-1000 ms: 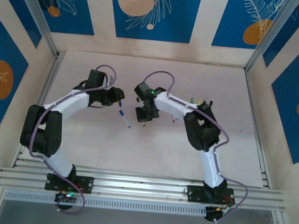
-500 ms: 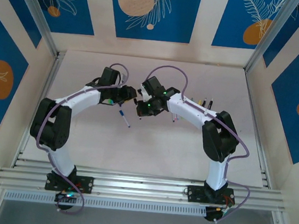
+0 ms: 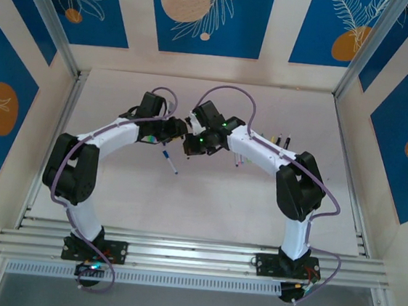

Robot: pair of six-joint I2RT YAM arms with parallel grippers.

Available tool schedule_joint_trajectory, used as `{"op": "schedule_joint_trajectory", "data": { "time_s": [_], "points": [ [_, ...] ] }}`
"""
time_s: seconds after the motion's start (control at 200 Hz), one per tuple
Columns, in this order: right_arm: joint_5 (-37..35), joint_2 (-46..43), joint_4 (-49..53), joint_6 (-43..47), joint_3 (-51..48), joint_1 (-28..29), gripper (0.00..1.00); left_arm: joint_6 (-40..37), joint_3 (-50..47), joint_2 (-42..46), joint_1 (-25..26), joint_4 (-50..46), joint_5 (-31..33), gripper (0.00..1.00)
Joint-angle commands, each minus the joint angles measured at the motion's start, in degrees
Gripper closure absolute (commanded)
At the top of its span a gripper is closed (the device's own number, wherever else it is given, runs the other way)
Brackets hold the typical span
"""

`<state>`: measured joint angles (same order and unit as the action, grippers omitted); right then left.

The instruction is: Open the pen caps

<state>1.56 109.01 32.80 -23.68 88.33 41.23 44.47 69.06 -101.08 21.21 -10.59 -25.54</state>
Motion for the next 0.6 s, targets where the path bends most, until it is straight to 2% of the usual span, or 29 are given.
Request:
{"op": "schedule_joint_trajectory", "data": {
  "time_s": [0.0,0.195,0.215,0.37,0.59],
  "points": [
    [1.33,1.05,0.66,-0.75,2.52,0.29,1.0,0.27,1.45,-0.97,0.67,0.9,-1.51,0.77],
    [1.34,2.15,1.83,-1.09,3.53,0.51,1.0,0.53,1.35,-1.05,0.67,1.33,-1.68,1.0],
    [1.46,2.23,1.91,-1.1,3.58,0.51,1.0,0.52,1.23,-0.99,0.67,1.41,-1.7,1.0],
    [1.61,3.04,2.47,-1.32,3.73,0.85,0.77,0.8,0.91,-0.55,0.67,2.22,-1.52,1.0],
    [1.34,4.35,2.67,-1.19,4.38,1.3,0.75,0.88,1.04,-0.19,0.67,1.98,-1.7,1.0]
  ]
}}
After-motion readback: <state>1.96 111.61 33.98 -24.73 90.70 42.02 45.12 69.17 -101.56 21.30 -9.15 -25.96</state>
